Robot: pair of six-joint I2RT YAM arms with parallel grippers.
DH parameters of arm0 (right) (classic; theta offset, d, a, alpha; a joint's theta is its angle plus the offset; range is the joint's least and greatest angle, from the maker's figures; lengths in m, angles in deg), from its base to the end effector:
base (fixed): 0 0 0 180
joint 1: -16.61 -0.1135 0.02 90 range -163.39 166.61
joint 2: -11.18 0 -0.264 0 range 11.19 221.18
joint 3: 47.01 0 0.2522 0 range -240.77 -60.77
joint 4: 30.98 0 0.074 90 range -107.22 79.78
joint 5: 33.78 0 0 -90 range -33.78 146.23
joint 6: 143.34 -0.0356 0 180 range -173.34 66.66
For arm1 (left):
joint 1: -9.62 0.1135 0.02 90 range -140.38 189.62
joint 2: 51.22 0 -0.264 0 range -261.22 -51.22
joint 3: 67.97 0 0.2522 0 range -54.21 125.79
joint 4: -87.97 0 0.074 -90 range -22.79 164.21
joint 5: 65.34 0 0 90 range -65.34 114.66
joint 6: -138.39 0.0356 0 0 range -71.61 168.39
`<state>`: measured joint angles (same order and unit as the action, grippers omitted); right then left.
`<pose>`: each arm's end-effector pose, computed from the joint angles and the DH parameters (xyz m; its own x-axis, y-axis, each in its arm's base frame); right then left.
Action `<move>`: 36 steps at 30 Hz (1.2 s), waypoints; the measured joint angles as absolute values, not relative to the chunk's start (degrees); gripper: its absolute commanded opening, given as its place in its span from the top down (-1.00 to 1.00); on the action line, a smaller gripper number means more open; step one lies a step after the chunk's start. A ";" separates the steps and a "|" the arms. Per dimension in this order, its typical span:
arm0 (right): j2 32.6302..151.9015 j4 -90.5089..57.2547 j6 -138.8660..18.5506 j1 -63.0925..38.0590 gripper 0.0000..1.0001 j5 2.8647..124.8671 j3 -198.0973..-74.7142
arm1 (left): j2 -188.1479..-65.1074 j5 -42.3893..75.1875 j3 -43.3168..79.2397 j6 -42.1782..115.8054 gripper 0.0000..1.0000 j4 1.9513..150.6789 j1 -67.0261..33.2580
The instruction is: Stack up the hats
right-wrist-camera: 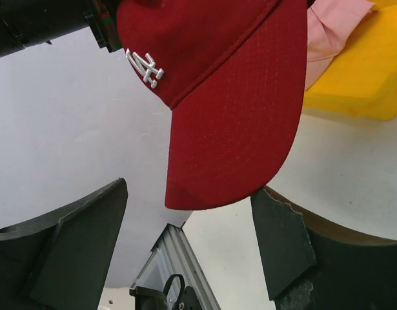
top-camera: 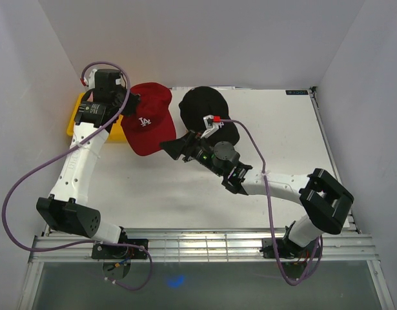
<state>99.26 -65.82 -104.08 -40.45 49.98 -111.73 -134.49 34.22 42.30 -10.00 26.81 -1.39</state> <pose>0.1935 0.2915 0.2991 -0.5326 0.5935 -0.6034 -0.5751 0.2693 0.7725 0.2996 -0.0523 0.4289 -0.3344 -0.7905 -0.5131 -0.4414 0.6124 -0.6558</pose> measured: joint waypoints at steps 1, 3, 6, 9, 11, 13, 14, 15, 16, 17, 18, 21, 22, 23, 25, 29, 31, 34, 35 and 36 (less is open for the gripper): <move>99.85 -65.82 -103.95 -40.84 -0.64 49.77 -112.54 | -134.49 34.24 42.30 -10.17 1.00 26.68 -1.54; 100.70 -65.84 -103.93 -41.34 -0.64 49.24 -113.28 | -134.49 34.29 42.30 -10.41 1.00 26.55 -1.63; 101.95 -66.37 -104.22 -41.85 -0.64 48.65 -113.52 | -134.46 34.38 42.30 -10.65 1.00 26.12 -1.59; 103.43 -66.74 -105.07 -42.02 -0.64 47.91 -113.96 | -134.44 34.44 42.30 -10.87 1.00 25.79 -1.76; 104.07 -66.76 -105.48 -42.15 -0.65 47.62 -114.24 | -134.35 34.73 42.30 -10.92 1.00 25.63 -1.80; 104.13 -66.83 -105.70 -42.41 -0.65 47.08 -114.24 | -134.18 34.90 42.30 -10.94 1.00 25.28 -1.80; 104.13 -67.15 -105.85 -42.65 -0.66 46.88 -114.24 | -134.14 34.90 42.30 -10.96 1.00 25.18 -1.80; 104.13 -67.61 -106.03 -42.87 -0.66 46.73 -114.22 | -134.05 34.90 42.30 -11.02 1.00 25.15 -1.80; 104.13 -68.33 -106.29 -43.11 -0.67 46.60 -114.11 | -134.03 34.86 42.30 -11.11 1.00 25.15 -1.80; 104.13 -68.97 -106.58 -43.22 -0.67 46.31 -114.07 | -134.00 34.79 42.30 -11.20 1.00 25.18 -1.80; 104.13 -69.32 -106.73 -43.31 -0.67 46.16 -114.07 | -134.00 34.75 42.30 -11.24 1.00 25.18 -1.80; 104.22 -69.82 -106.77 -43.49 -0.67 45.94 -114.09 | -134.00 34.66 42.54 -11.31 1.00 24.80 -1.80; 104.35 -70.02 -106.95 -43.55 -0.67 45.94 -114.07 | -134.00 34.66 43.00 -11.33 1.00 24.43 -1.80; 104.53 -70.39 -107.17 -43.68 -0.67 45.85 -114.07 | -134.00 34.66 43.35 -11.35 1.00 24.24 -1.80; 104.94 -71.77 -107.67 -43.81 -0.67 45.55 -113.94 | -134.00 34.53 44.36 -11.46 1.00 24.02 -1.80; 104.98 -73.89 -108.50 -44.29 -0.68 45.02 -112.71 | -134.00 34.49 45.14 -11.48 1.00 23.65 -1.83; 104.98 -74.32 -108.61 -44.34 -0.67 44.78 -112.12 | -134.00 34.18 45.14 -11.72 1.00 23.30 -1.83; 104.98 -74.37 -108.65 -44.34 -0.67 44.74 -111.86 | -134.00 33.79 45.14 -12.34 1.00 23.12 -1.87; 104.98 -74.41 -108.65 -44.34 -0.67 44.72 -111.80 | -134.00 33.70 45.14 -12.47 1.00 23.12 -1.87; 104.96 -74.59 -108.67 -44.34 -0.68 44.61 -111.60 | -134.00 33.57 45.14 -12.55 1.00 23.12 -1.87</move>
<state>104.96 -74.59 -108.67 -44.34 44.61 -111.60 -134.00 33.57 45.14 -12.55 23.12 -1.87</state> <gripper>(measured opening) 0.835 0.129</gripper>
